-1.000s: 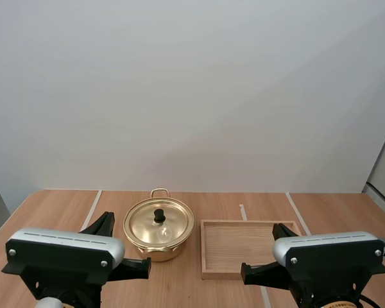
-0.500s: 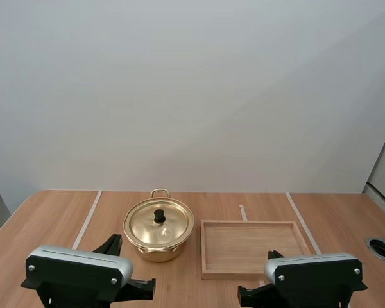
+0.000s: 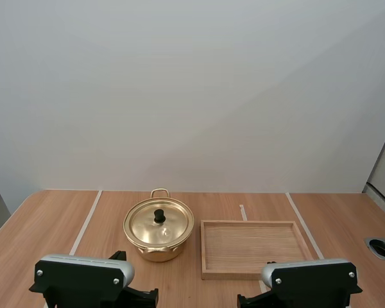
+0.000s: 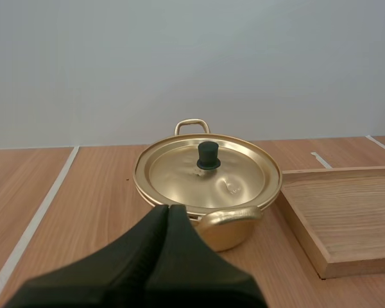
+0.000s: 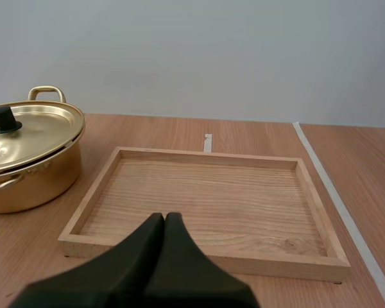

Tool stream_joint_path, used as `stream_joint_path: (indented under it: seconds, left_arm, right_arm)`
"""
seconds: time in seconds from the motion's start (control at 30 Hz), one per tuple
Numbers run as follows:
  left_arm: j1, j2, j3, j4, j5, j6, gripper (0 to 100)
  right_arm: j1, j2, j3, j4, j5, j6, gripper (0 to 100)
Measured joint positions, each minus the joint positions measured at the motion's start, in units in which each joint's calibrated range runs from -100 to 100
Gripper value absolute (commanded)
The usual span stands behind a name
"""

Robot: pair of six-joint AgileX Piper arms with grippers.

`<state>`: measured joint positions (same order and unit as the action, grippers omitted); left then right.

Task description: Open the lid, put the grape in the pot, and close it

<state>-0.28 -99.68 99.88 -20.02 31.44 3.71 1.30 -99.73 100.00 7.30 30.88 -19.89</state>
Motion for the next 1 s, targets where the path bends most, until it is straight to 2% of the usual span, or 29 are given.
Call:
stream_joint_path:
  seconds: [0.2,1.0]
  left_arm:
    - [0.38,0.0,0.0,1.53,0.19,0.0,0]
    - [0.38,0.0,0.0,1.89,0.36,0.0,0]
  right_arm:
    - [0.0,0.0,0.0,0.0,0.35,0.0,0]
    - [0.0,0.0,0.0,0.0,0.51,0.0,0]
